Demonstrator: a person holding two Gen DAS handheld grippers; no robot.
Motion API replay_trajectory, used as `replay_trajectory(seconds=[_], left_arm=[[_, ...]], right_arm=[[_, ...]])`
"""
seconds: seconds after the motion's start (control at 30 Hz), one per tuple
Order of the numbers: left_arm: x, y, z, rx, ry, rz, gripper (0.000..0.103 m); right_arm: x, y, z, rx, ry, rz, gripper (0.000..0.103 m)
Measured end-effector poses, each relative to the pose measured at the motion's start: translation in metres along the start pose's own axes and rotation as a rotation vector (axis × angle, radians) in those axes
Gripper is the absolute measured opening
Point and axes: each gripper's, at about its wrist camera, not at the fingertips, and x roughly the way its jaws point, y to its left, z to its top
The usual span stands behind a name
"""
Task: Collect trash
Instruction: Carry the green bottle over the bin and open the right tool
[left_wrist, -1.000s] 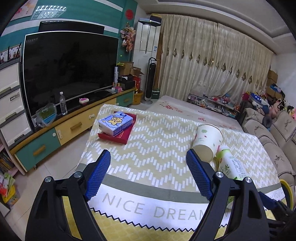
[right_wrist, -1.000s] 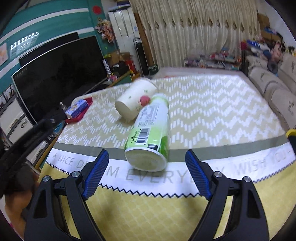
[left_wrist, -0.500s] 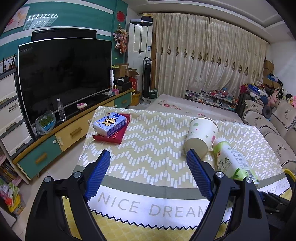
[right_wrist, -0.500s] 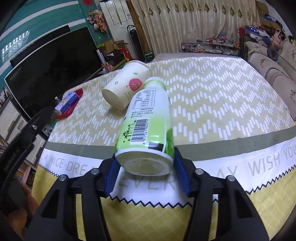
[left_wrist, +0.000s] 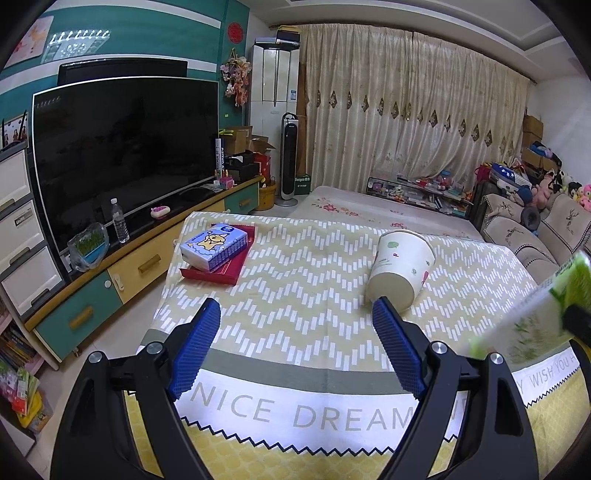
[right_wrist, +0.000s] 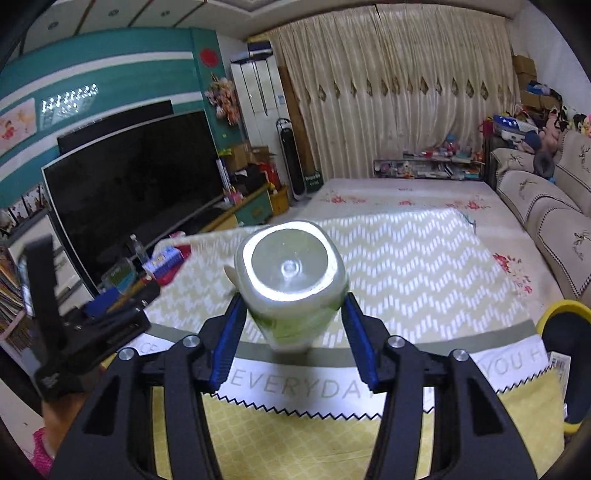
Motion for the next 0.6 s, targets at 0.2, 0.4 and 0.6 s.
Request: replay_trajectory(seconds=[0.2, 0.4, 0.6], left_arm=[[0.001, 0.000, 0.000, 0.002, 0.002, -0.003, 0.083], [0.003, -0.003, 0.000, 0.011, 0.004, -0.008, 0.083], [0.004, -0.005, -0.001, 0.018, 0.009, -0.013, 0.083]], right_arm=[[-0.008, -0.007, 0.004, 0.006, 0.014, 0.053, 0.050], [-0.015, -0.009, -0.002, 0.010, 0.036, 0.113, 0.050], [-0.030, -0.012, 0.000, 0.000, 0.014, 0.134, 0.050]])
